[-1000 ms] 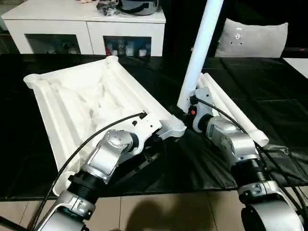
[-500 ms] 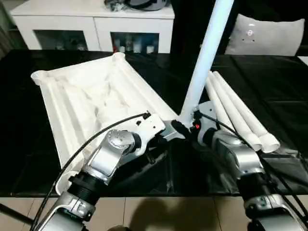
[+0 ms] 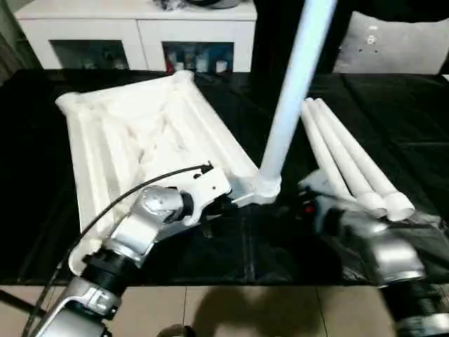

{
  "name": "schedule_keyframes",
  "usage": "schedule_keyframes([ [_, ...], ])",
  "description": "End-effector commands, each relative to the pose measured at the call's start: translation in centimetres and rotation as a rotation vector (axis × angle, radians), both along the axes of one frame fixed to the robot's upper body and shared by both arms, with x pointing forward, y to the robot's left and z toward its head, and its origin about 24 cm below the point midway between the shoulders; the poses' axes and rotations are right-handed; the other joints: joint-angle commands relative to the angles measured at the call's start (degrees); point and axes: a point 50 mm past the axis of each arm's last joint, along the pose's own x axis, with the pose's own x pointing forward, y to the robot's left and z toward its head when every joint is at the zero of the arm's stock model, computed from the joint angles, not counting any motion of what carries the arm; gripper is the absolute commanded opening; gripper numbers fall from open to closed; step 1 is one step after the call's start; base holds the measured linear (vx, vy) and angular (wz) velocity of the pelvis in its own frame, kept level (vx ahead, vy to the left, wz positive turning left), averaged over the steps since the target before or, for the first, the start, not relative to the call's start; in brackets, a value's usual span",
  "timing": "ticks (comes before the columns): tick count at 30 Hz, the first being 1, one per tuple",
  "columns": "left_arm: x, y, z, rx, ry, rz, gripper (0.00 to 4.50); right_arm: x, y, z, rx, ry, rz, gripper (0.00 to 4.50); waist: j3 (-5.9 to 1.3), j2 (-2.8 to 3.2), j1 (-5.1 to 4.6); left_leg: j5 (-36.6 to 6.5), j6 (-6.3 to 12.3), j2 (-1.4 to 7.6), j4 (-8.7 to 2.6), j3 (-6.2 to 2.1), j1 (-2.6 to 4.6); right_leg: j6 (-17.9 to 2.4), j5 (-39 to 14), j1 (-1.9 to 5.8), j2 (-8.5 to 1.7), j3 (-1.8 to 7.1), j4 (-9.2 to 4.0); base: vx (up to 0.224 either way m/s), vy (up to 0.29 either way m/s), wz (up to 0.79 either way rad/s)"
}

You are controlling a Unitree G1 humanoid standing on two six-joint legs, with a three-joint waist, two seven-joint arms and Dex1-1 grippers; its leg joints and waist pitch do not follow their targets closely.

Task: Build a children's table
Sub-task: Rotate leg to tighten

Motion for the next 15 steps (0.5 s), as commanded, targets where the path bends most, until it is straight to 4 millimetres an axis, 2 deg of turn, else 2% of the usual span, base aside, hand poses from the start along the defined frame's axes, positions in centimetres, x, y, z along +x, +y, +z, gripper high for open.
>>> schedule_keyframes([
  [1, -0.5, 0.1, -0.7, 0.059, 0.013, -0.090, 0.00, -0.1, 0.2, 0.9, 0.001, -0.027, 0.087, 4.42, -3.41, -0.77, 0.22, -6.02, 6.12, 4.30, -2.53, -1.83, 1.75, -13.80, 7.16, 2.07, -4.82, 1.94, -3.29, 0.000, 0.000, 0.00],
  [4, -1.1, 0.2, -0.7, 0.071, 0.025, -0.168, 0.00, 0.0, 0.0, 1.7, 0.009, -0.049, 0.140, 4.42, -3.37, -0.63, 0.37, -6.74, 5.78, 4.41, -2.58, -1.90, 1.78, -14.29, 5.01, 1.99, -4.90, 1.78, -3.23, 0.000, 0.000, 0.00],
  [5, -1.4, 0.4, -0.8, 0.076, 0.036, -0.205, 0.00, 0.0, 0.1, 2.1, 0.016, -0.058, 0.175, 4.42, -3.33, -0.88, 0.35, -7.19, 5.48, 4.44, -2.62, -1.82, 1.82, -14.36, 3.95, 1.97, -4.86, 1.78, -3.27, 0.000, 0.000, 0.00],
  [8, -1.5, 0.4, -0.8, 0.078, 0.042, -0.214, 0.00, -0.1, 0.1, 2.2, 0.018, -0.059, 0.191, 4.42, -3.28, -0.68, 0.45, -7.45, 5.00, 4.47, -2.61, -1.81, 1.88, -14.59, 2.53, 1.87, -4.92, 1.81, -3.22, 0.000, 0.000, 0.00],
  [11, -1.8, 0.5, -0.7, 0.084, 0.052, -0.261, 0.00, -0.3, 0.4, 2.3, 0.025, -0.055, 0.253, 4.42, -3.35, -0.71, 0.82, -6.97, 4.97, 4.48, -2.48, -1.80, 1.89, -14.58, 2.66, 1.87, -4.97, 1.82, -3.09, 0.000, 0.000, 0.00],
  [12, -1.9, 0.5, -0.7, 0.085, 0.056, -0.280, 0.00, -0.4, 0.6, 2.4, 0.033, -0.048, 0.280, 4.42, -3.45, -0.91, 0.90, -6.61, 5.00, 4.52, -2.43, -1.74, 1.99, -14.69, 3.30, 1.82, -4.92, 1.80, -2.96, 0.000, 0.000, 0.00],
  [15, -2.1, 0.5, -0.7, 0.089, 0.064, -0.320, 0.00, -0.5, 1.1, 2.2, 0.047, -0.034, 0.314, 4.42, -3.52, -0.79, 1.36, -6.04, 5.37, 4.53, -2.23, -1.72, 1.95, -14.84, 4.06, 1.78, -4.99, 1.82, -2.77, 0.000, 0.000, 0.00],
])
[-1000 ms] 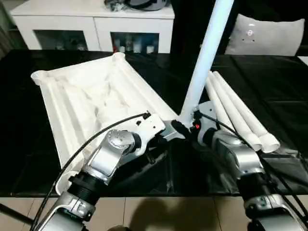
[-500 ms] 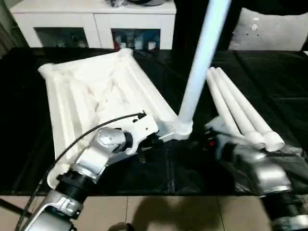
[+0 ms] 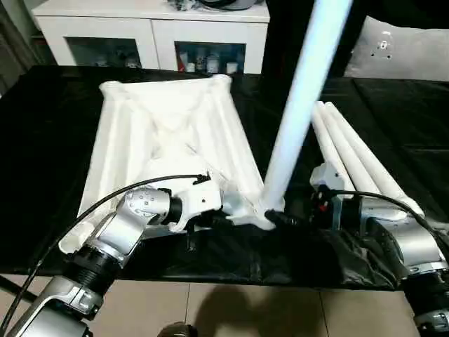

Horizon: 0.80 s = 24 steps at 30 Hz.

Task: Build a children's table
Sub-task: Rotate leg to tighten

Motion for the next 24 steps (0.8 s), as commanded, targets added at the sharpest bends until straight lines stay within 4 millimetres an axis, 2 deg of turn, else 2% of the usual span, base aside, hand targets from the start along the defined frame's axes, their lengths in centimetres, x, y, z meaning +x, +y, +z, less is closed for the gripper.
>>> schedule_keyframes([
  [1, -0.9, -0.6, -0.7, 0.039, 0.028, -0.086, 0.00, 0.1, 0.4, 0.6, 0.006, -0.018, 0.035, 4.42, -3.51, -0.59, -0.06, -5.98, 5.14, 4.44, -2.94, -1.73, 2.02, -14.84, 3.85, 1.64, -4.88, 1.81, -3.15, 0.000, 0.000, 0.00],
  [7, -1.1, -0.8, -0.7, 0.038, 0.036, -0.112, 0.00, 0.0, 0.9, 0.0, 0.006, 0.002, 0.057, 4.42, -3.31, -0.63, -0.15, -9.15, 3.31, 4.41, -3.12, -1.82, 2.06, -14.54, -1.00, 1.54, -5.07, 1.92, -3.54, 0.000, 0.000, 0.00],
  [10, -1.2, -0.9, -0.8, 0.037, 0.037, -0.118, 0.00, 0.0, 0.9, -0.2, 0.002, 0.012, 0.058, 4.18, -3.28, -0.65, -0.19, -10.11, 2.44, 4.37, -3.17, -1.84, 2.12, -14.10, -2.98, 1.49, -5.10, 2.02, -3.68, 0.000, 0.000, 0.00],
  [18, -1.1, -0.7, -0.9, 0.043, 0.047, -0.123, 0.00, -0.4, 0.7, -0.5, 0.016, 0.077, 0.075, 3.52, -3.62, -0.56, 0.02, -6.96, 3.93, 4.28, -2.73, -1.78, 1.98, -14.75, 2.85, 1.65, -4.96, 1.87, -3.03, 0.000, 0.000, 0.00],
  [24, -1.3, -0.6, -0.9, 0.041, 0.057, -0.125, 0.00, -0.5, 0.7, -0.9, 0.014, 0.097, 0.074, 3.10, -3.52, -0.56, 0.01, -8.34, 3.41, 4.32, -2.84, -1.80, 2.02, -14.70, 0.22, 1.60, -4.99, 1.85, -3.24, 0.000, 0.000, 0.00],
])
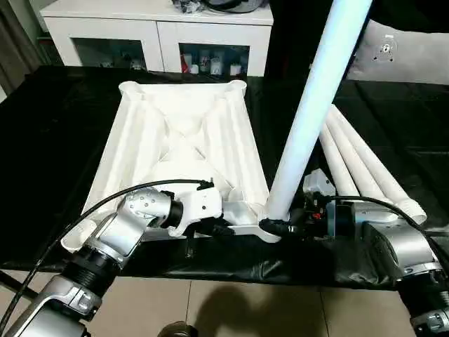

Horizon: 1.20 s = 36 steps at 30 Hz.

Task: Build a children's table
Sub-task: Rotate leg to tighten

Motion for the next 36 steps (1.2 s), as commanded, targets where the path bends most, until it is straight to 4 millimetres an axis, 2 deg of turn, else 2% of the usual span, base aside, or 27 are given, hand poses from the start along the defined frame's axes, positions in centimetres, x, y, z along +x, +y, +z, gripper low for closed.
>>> schedule_keyframes([
  [1, -0.9, -0.5, -0.8, 0.033, 0.034, -0.064, 0.00, -0.1, 0.1, -0.2, 0.000, 0.026, 0.015, 2.96, -3.49, -0.56, -0.14, -8.40, 3.26, 4.26, -3.47, -1.83, 2.02, -14.68, -0.04, 1.58, -4.95, 1.83, -3.81, 0.000, 0.000, 0.00],
  [3, -0.9, -0.5, -0.8, 0.033, 0.037, -0.066, 0.00, -0.1, 0.1, -0.3, 0.003, 0.037, 0.011, 2.84, -3.49, -0.36, -0.11, -8.70, 3.02, 4.23, -3.46, -1.87, 2.01, -14.64, -0.52, 1.59, -4.99, 1.85, -3.83, 0.000, 0.000, 0.00],
  [13, -1.2, -0.4, -0.7, 0.016, 0.071, -0.076, 0.00, -0.5, 0.1, -2.0, 0.042, 0.171, -0.053, 2.72, -3.57, -0.25, -0.22, -8.70, 2.87, 4.23, -3.44, -1.85, 2.04, -15.32, 1.04, 1.60, -4.88, 1.76, -3.66, 0.000, 0.000, 0.00],
  [14, -1.2, -0.4, -0.7, 0.015, 0.073, -0.078, 0.00, -0.6, 0.1, -2.2, 0.047, 0.188, -0.066, 2.72, -3.57, -0.02, -0.21, -9.13, 2.57, 4.20, -3.47, -1.88, 2.04, -15.25, 0.38, 1.58, -4.92, 1.77, -3.72, 0.000, 0.000, 0.00],
  [16, -1.3, -0.4, -0.7, 0.015, 0.076, -0.079, 0.00, -0.6, 0.1, -2.3, 0.050, 0.195, -0.076, 2.72, -3.51, -0.09, -0.31, -9.98, 2.00, 4.23, -3.61, -1.90, 2.13, -15.12, -0.54, 1.54, -4.86, 1.78, -3.86, 0.000, 0.000, 0.00],
  [17, -1.3, -0.4, -0.7, 0.013, 0.081, -0.081, 0.00, -0.6, 0.1, -2.5, 0.057, 0.206, -0.090, 2.72, -3.52, 0.11, -0.35, -10.83, 1.47, 4.25, -3.73, -1.97, 2.21, -15.00, -1.41, 1.52, -4.88, 1.76, -3.92, 0.000, 0.000, 0.00],
  [19, -1.4, -0.4, -0.7, 0.005, 0.091, -0.082, 0.00, -0.5, 0.3, -2.6, 0.064, 0.217, -0.113, 2.72, -3.48, -0.05, -0.44, -11.57, 0.84, 4.23, -3.83, -1.94, 2.29, -14.93, -1.71, 1.52, -4.82, 1.81, -3.97, 0.000, 0.000, 0.00],
  [20, -1.4, -0.4, -0.7, 0.003, 0.092, -0.081, 0.00, -0.5, 0.3, -2.6, 0.064, 0.218, -0.114, 2.72, -3.50, 0.11, -0.41, -11.75, 0.67, 4.24, -3.86, -1.98, 2.31, -14.88, -1.85, 1.51, -4.85, 1.81, -3.95, 0.000, 0.000, 0.00],
  [23, -1.4, -0.6, -0.6, -0.027, 0.109, -0.046, 0.00, -0.4, 0.5, -2.9, 0.050, 0.222, -0.151, 2.72, -3.39, 0.07, -0.57, -12.93, -0.08, 4.24, -4.05, -2.00, 2.35, -14.79, -2.85, 1.49, -4.88, 1.84, -4.09, 0.000, 0.000, 0.00],
  [26, -1.0, -1.3, -0.4, -0.094, 0.120, 0.083, 0.00, 0.5, 1.2, -3.4, 0.047, 0.207, -0.289, 2.72, -3.03, 0.03, -1.26, -15.51, -1.32, 4.18, -4.45, -2.10, 2.41, -14.79, -6.61, 1.38, -4.98, 1.95, -4.38, 0.000, 0.000, 0.00],
  [28, -1.0, -1.5, -0.4, -0.106, 0.126, 0.115, 0.00, 0.7, 1.3, -3.5, 0.052, 0.205, -0.324, 2.72, -2.53, 0.03, -1.93, -20.14, -2.93, 4.10, -4.79, -2.37, 2.74, -14.11, -13.97, 1.14, -5.21, 2.02, -5.03, 0.000, 0.000, 0.00],
  [29, -1.0, -1.7, -0.4, -0.115, 0.129, 0.132, 0.00, 0.9, 1.5, -3.5, 0.056, 0.204, -0.351, 2.72, -2.36, -0.09, -2.38, -23.42, -4.14, 4.11, -5.03, -2.79, 3.04, -12.13, -21.18, 0.98, -5.49, 2.13, -5.68, 0.000, 0.000, 0.00],
  [32, -0.6, -3.0, -0.3, -0.171, 0.137, 0.284, 0.00, 2.2, 2.3, -4.2, 0.090, 0.234, -0.539, 2.72, -2.37, -0.13, -3.34, -24.75, -5.03, 4.14, -5.05, -2.95, 3.15, -11.64, -22.91, 0.58, -5.51, 2.29, -5.82, 0.000, 0.000, 0.00],
  [33, -0.5, -3.6, -0.2, -0.189, 0.134, 0.338, 0.00, 2.6, 2.6, -4.6, 0.094, 0.252, -0.602, 2.72, -2.28, -0.18, -4.03, -25.19, -5.39, 3.96, -5.04, -3.17, 2.93, -11.81, -23.86, 0.52, -5.57, 2.17, -5.81, 0.000, 0.000, 0.00],
  [34, -0.2, -4.2, -0.1, -0.204, 0.124, 0.389, 0.00, 3.0, 2.9, -4.9, 0.086, 0.262, -0.662, 2.72, -2.25, -0.28, -4.39, -25.41, -5.35, 3.79, -5.02, -3.29, 2.79, -11.07, -25.47, 0.58, -5.54, 2.03, -6.04, 0.000, 0.000, 0.00],
  [35, 0.0, -4.7, 0.0, -0.216, 0.118, 0.432, 0.00, 3.3, 3.1, -5.2, 0.077, 0.273, -0.710, 2.72, -2.18, -0.68, -4.61, -25.33, -5.14, 3.79, -5.08, -3.26, 2.80, -10.60, -26.04, 0.59, -5.47, 1.99, -6.31, 0.000, 0.000, 0.00],
  [36, 0.2, -5.8, 0.3, -0.234, 0.103, 0.479, 0.00, 3.7, 3.5, -5.6, 0.058, 0.280, -0.775, 2.72, -2.12, -0.40, -4.79, -25.98, -4.97, 3.73, -4.92, -3.27, 2.98, -10.13, -27.45, 0.26, -5.54, 2.07, -6.55, 0.000, 0.000, 0.00],
])
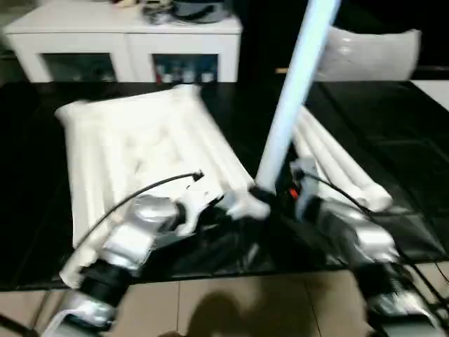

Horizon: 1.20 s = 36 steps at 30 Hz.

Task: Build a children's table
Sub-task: Rotate leg to tighten

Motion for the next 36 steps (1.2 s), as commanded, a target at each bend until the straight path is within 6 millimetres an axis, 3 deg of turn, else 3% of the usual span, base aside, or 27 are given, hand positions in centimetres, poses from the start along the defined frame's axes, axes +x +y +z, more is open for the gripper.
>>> schedule_keyframes([
  [1, -0.5, -3.7, 1.6, -0.127, -0.043, -0.044, 0.00, -0.6, -0.3, -3.6, -0.060, 0.179, -0.157, 2.72, -1.83, -0.28, 0.09, -26.30, -4.57, 3.64, -4.83, -3.29, 1.64, -9.77, -28.12, -0.34, -5.49, 2.01, -6.75, 0.000, 0.000, 0.00],
  [4, -0.4, -4.3, 1.7, -0.107, -0.061, -0.034, 0.00, -0.4, 0.0, -3.8, -0.080, 0.179, -0.185, 2.72, -1.80, -0.28, 0.18, -27.22, -4.09, 3.52, -4.90, -3.18, 1.83, -8.60, -28.45, -0.62, -5.17, 1.97, -7.18, 0.000, 0.000, 0.00],
  [5, -0.4, -4.5, 1.7, -0.095, -0.071, -0.037, 0.00, -0.4, 0.1, -3.8, -0.076, 0.177, -0.189, 3.28, -1.87, -0.31, 0.17, -27.70, -3.94, 3.54, -5.02, -3.18, 1.89, -8.36, -27.84, -0.70, -5.09, 2.03, -7.23, 0.000, 0.000, 0.00],
  [8, -0.4, -4.5, 1.7, -0.068, -0.083, -0.038, 0.00, -0.3, 0.4, -3.8, -0.071, 0.157, -0.184, 3.47, -2.12, -0.01, 0.29, -27.10, -3.74, 3.64, -5.22, -3.04, 1.95, -8.98, -23.79, -0.66, -4.90, 2.10, -7.01, 0.000, 0.000, 0.00],
  [9, -0.3, -4.4, 1.6, -0.055, -0.089, -0.026, 0.00, -0.2, 0.5, -3.7, -0.068, 0.144, -0.184, 3.58, -2.28, 0.29, 0.49, -25.96, -3.62, 3.70, -5.29, -2.90, 1.96, -9.77, -20.63, -0.55, -4.84, 2.18, -6.84, 0.000, 0.000, 0.00],
  [14, 0.2, -3.3, 1.4, -0.020, -0.096, 0.002, 0.00, -0.2, -0.3, -2.7, -0.031, 0.071, -0.161, 3.93, -2.56, 0.02, 1.18, -21.09, -1.97, 3.70, -5.18, -2.27, 1.59, -11.46, -12.30, 0.13, -4.71, 2.30, -6.25, 0.000, 0.000, 0.00],
  [15, 0.2, -3.3, 1.4, -0.019, -0.095, 0.002, 0.00, -0.2, -0.3, -2.7, -0.030, 0.069, -0.160, 4.10, -2.83, 0.05, 1.67, -17.66, -0.94, 3.81, -5.11, -2.24, 1.32, -11.58, -9.04, 0.55, -4.75, 2.28, -5.97, 0.000, 0.000, 0.00],
  [18, 0.5, -2.6, 1.2, 0.001, -0.093, 0.005, 0.00, -0.6, -1.6, -2.0, 0.001, 0.019, -0.126, 4.34, -2.98, -0.11, 2.43, -12.88, 1.35, 3.72, -4.64, -1.95, 0.80, -12.30, -3.99, 0.87, -4.67, 2.16, -5.53, 0.000, 0.000, 0.00],
  [21, 0.6, -2.2, 1.1, 0.014, -0.093, -0.006, 0.00, -1.2, -2.7, -1.3, 0.000, -0.027, -0.067, 4.43, -3.00, -0.18, 3.26, -10.91, 2.55, 3.82, -4.44, -1.86, 0.72, -11.96, -3.14, 0.82, -4.63, 2.06, -5.50, 0.000, 0.000, 0.00],
  [28, 0.2, -0.7, 0.6, 0.065, -0.073, -0.160, 0.00, -2.3, -5.6, 1.2, -0.037, -0.141, 0.111, 4.43, -2.62, -0.14, 3.33, -14.51, 1.27, 3.94, -4.88, -2.11, 0.75, -10.49, -11.14, 0.66, -4.71, 2.02, -6.11, 0.000, 0.000, 0.00],
  [36, -0.4, 0.8, 0.5, 0.120, -0.065, -0.339, 0.00, -2.8, -6.1, 2.8, -0.134, -0.188, 0.319, 4.43, -2.92, -0.04, 3.63, -10.90, 2.79, 3.94, -4.36, -1.90, 0.76, -12.85, -3.84, 0.81, -4.61, 1.89, -5.32, 0.000, 0.000, 0.00],
])
